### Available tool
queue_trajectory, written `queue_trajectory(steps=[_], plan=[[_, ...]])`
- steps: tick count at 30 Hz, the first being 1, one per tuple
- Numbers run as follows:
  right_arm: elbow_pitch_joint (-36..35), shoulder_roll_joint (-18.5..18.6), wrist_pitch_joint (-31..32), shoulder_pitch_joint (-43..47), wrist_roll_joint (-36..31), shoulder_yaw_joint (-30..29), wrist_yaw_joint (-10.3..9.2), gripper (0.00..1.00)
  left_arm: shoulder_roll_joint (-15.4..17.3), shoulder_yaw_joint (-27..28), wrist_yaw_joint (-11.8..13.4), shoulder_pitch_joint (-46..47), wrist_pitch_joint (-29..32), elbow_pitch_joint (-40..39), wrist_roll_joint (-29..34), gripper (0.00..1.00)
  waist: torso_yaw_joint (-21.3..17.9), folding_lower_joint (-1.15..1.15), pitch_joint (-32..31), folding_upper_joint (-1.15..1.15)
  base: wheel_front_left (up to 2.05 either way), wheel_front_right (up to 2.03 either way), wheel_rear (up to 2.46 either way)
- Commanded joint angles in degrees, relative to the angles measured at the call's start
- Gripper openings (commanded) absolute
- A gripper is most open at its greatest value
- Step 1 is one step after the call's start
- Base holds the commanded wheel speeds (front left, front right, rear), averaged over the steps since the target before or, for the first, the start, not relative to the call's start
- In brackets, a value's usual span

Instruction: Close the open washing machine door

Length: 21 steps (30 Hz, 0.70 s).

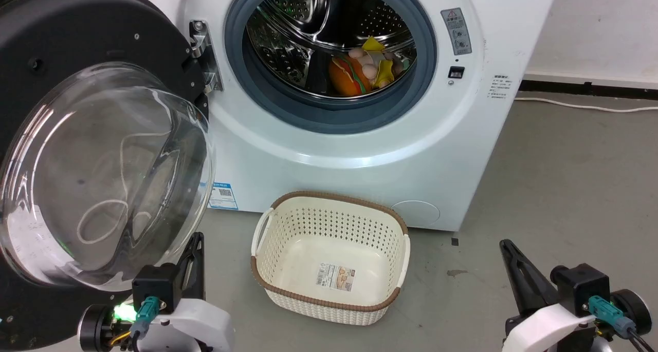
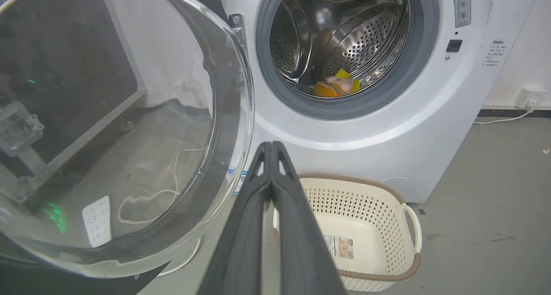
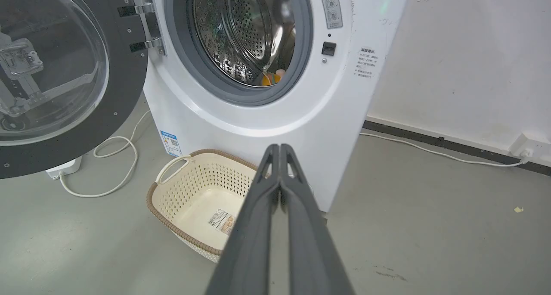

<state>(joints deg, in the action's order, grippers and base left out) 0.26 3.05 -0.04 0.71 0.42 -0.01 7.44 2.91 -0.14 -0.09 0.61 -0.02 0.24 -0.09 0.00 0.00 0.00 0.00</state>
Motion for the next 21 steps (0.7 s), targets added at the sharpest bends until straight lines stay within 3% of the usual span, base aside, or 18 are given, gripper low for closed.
queue_trajectory(steps=[1, 14, 15, 21], plan=[[-0.26, -0.17, 0.04, -0.71, -0.42, 0.01, 0.05, 0.0, -0.03, 0.14, 0.09, -0.61, 0.02, -0.24, 0.09, 0.0, 0.0, 0.0, 0.0, 0.0, 0.0, 0.0, 0.0], [-0.26, -0.17, 0.04, -0.71, -0.42, 0.01, 0.05, 0.0, -0.03, 0.14, 0.09, -0.61, 0.02, -0.24, 0.09, 0.0, 0.0, 0.0, 0.0, 0.0, 0.0, 0.0, 0.0], [0.0, 0.0, 0.0, -0.01, 0.0, 0.01, 0.0, 1.0, 0.0, 0.0, 0.0, 0.0, 0.0, 0.0, 0.0, 1.0, 0.0, 0.0, 0.0, 0.0, 0.0, 0.0, 0.0], [0.08, -0.01, -0.43, 0.13, 0.44, -0.31, 0.0, 1.0, 0.0, -0.31, 0.08, 0.0, -0.45, 0.01, -0.12, 1.0, 0.02, 0.0, 0.01, 0.0, 0.0, 0.0, 0.0]])
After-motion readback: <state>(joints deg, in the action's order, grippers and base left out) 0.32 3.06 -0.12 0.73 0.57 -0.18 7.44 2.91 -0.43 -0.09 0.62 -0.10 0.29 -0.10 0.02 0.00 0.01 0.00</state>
